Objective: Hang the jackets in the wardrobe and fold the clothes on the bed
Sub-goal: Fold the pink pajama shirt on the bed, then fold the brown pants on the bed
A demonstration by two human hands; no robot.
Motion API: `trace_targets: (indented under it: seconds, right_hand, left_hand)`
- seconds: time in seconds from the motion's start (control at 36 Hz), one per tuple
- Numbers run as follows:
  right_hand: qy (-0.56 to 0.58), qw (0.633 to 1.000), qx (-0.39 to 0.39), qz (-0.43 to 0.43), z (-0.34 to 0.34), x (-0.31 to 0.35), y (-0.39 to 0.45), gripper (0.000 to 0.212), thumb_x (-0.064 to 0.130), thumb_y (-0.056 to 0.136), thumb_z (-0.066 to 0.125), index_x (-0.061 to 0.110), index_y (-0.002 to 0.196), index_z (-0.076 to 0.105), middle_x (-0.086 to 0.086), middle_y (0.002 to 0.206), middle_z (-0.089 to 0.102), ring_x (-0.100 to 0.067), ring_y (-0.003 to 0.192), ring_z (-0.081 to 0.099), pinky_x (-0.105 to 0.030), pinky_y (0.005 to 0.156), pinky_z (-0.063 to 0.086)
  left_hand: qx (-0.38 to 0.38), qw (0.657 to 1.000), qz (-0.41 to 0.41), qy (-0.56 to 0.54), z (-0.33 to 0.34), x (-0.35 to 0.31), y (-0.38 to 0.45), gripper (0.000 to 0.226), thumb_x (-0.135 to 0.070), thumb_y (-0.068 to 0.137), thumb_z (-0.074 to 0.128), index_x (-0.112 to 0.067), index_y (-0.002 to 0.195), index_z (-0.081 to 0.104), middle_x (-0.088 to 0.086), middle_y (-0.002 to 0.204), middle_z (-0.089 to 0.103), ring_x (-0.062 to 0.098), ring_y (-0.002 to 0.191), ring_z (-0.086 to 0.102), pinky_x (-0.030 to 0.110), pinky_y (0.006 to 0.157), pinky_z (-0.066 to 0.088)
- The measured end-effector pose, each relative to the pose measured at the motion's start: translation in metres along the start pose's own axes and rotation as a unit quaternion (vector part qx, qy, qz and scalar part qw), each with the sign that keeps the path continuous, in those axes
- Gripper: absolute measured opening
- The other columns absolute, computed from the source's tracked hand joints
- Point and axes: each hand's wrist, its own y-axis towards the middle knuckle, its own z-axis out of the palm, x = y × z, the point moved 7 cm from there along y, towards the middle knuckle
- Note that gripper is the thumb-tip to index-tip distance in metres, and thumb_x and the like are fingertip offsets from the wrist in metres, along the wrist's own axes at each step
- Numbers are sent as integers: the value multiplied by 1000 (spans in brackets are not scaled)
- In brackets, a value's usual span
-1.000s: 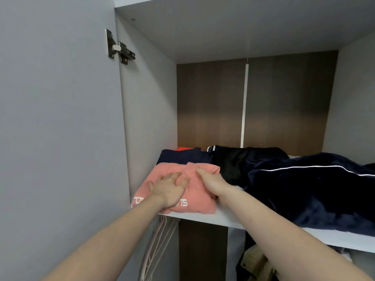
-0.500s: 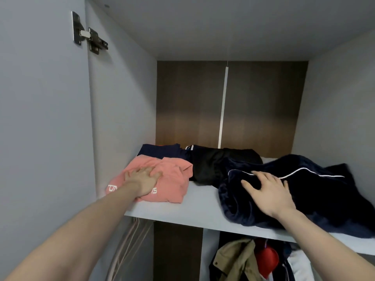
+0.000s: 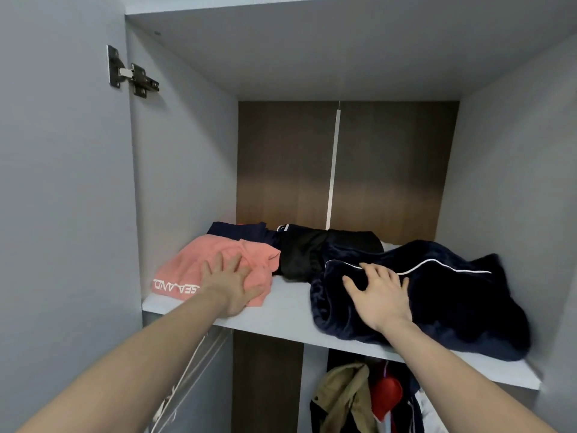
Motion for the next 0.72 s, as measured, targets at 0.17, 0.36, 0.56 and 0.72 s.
trace_targets:
  seconds: [0.17, 0.36, 0.56, 0.72]
  right_hand:
    - [14, 1000, 15, -6, -4, 1, -2, 72, 71, 96, 33, 28, 154, 37, 3, 160, 36, -25, 151, 21, -55, 124, 6]
    - [167, 975, -88, -119, -36, 62, -44, 45, 37, 92, 66, 27, 135, 59, 4, 148, 47, -20, 144, 34, -55, 125, 11]
    - [463, 845, 79, -257, -35, 192, -193, 35, 16, 89, 69, 32, 119, 62, 18, 125, 56, -3, 122, 49, -30, 108, 40]
    - [495, 735, 266, -380, -38, 274, -359, 34, 13, 87, 75, 28, 116, 68, 20, 116, 60, 9, 112, 54, -25, 104, 43]
  left_hand:
    - [-75, 992, -13, -106, -36, -36, -76, 65, -56, 100, 39, -28, 157, 25, 5, 171, -4, 39, 155, -7, 55, 125, 0]
    - [-161, 980, -24, -111, -74, -10, -207, 52, -40, 92, 58, -32, 142, 48, -5, 164, 26, 22, 152, 19, 42, 122, 23]
    - [-185, 960, -178, -108, -80, 46, -378, 47, -37, 92, 64, -33, 137, 52, -7, 161, 31, 21, 145, 32, 38, 114, 30]
    - [-190, 914, -338, -119, -58, 80, -575, 44, -37, 92, 61, -35, 135, 52, -12, 159, 31, 18, 145, 31, 36, 118, 28]
